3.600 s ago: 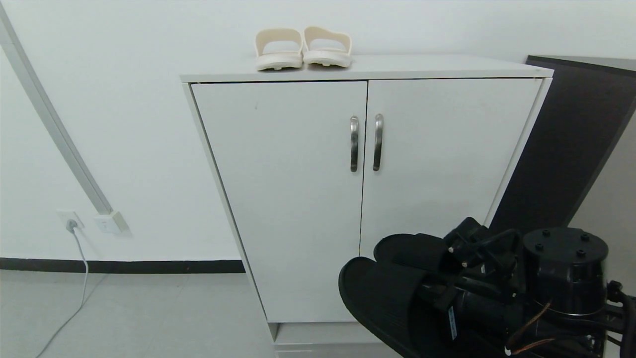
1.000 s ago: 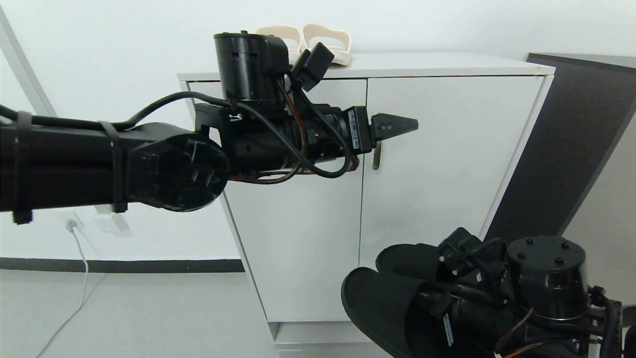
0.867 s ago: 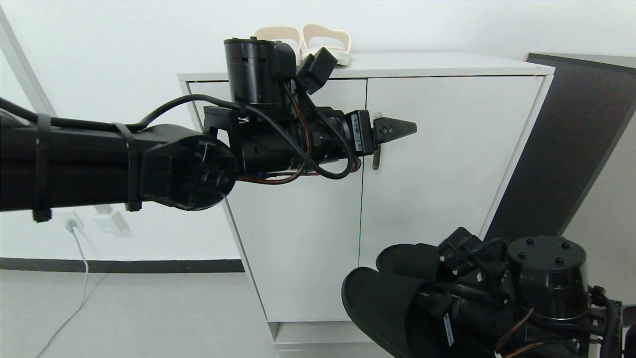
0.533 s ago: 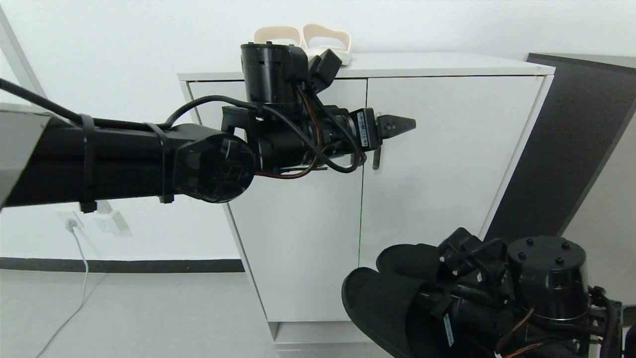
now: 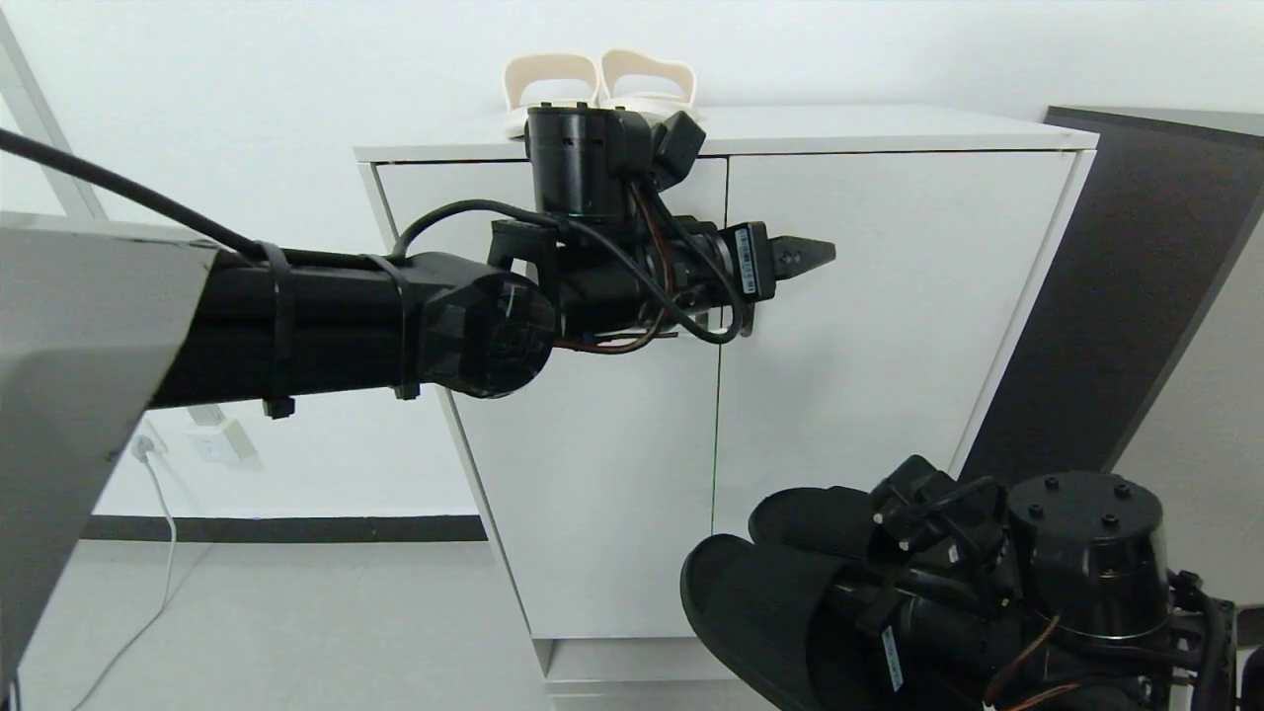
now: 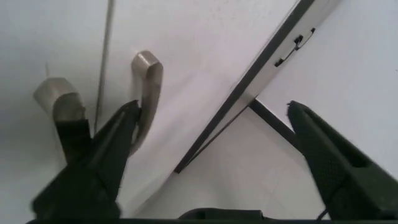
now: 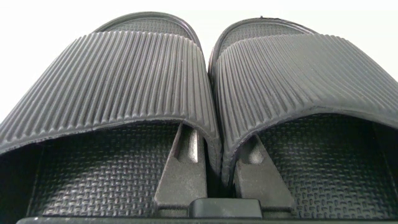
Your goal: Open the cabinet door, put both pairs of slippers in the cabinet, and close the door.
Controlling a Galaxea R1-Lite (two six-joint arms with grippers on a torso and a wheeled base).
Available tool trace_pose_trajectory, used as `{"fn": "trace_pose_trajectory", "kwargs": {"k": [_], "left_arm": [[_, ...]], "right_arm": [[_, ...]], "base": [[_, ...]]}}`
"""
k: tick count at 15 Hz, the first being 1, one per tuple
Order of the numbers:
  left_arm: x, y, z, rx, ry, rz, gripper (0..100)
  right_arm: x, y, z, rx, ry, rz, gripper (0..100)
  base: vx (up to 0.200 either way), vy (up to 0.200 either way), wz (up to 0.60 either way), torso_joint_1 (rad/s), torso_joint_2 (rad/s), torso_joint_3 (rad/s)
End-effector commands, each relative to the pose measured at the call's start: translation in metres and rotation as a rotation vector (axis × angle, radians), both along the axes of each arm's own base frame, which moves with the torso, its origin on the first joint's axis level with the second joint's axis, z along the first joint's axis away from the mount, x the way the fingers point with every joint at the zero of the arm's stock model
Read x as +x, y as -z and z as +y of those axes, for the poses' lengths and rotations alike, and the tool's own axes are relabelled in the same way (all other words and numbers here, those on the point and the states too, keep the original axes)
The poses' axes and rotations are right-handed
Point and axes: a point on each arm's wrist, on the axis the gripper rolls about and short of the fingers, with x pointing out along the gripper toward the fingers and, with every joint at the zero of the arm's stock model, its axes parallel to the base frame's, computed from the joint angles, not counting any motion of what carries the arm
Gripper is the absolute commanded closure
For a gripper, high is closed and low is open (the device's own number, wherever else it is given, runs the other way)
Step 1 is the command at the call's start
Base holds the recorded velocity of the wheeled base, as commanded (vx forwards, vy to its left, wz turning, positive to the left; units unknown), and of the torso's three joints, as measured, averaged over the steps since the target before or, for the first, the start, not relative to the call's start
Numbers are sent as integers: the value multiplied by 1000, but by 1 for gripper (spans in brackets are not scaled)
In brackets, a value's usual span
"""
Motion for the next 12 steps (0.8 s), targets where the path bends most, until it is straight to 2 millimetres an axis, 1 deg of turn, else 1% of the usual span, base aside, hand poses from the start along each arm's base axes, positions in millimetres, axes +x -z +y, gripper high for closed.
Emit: {"fn": "trace_pose_trajectory", "kwargs": {"k": [1, 4, 6, 7, 9, 10, 11, 12], "left_arm": [[2, 4, -2, 5, 3, 8, 100], [-1, 5, -2, 9, 11, 15, 100], [-8, 2, 1, 8, 15, 14, 100], [-10, 3, 1, 12, 18, 18, 100], [-26, 3, 1, 23, 42, 26, 100], [-32, 1, 2, 22, 46, 22, 100], [-45, 0, 3, 25, 64, -4, 100], [-53, 0, 5, 26, 72, -14, 100]], "right_arm": [[0, 0, 0, 0, -2, 1, 100], [-3, 2, -2, -3, -10, 8, 100], [-6, 1, -4, 6, -37, 15, 100], [-8, 0, -5, 12, -53, 17, 100], [-19, -4, -11, 53, -169, 33, 100], [-22, -5, -13, 60, -189, 37, 100], [-25, -4, -15, 62, -221, 40, 100], [-25, -3, -15, 53, -227, 36, 100]], "base": [[0, 0, 0, 0, 0, 0], [0, 0, 0, 0, 0, 0], [0, 0, 0, 0, 0, 0], [0, 0, 0, 0, 0, 0], [0, 0, 0, 0, 0, 0], [0, 0, 0, 0, 0, 0], [0, 0, 0, 0, 0, 0], [0, 0, 0, 0, 0, 0]]}}
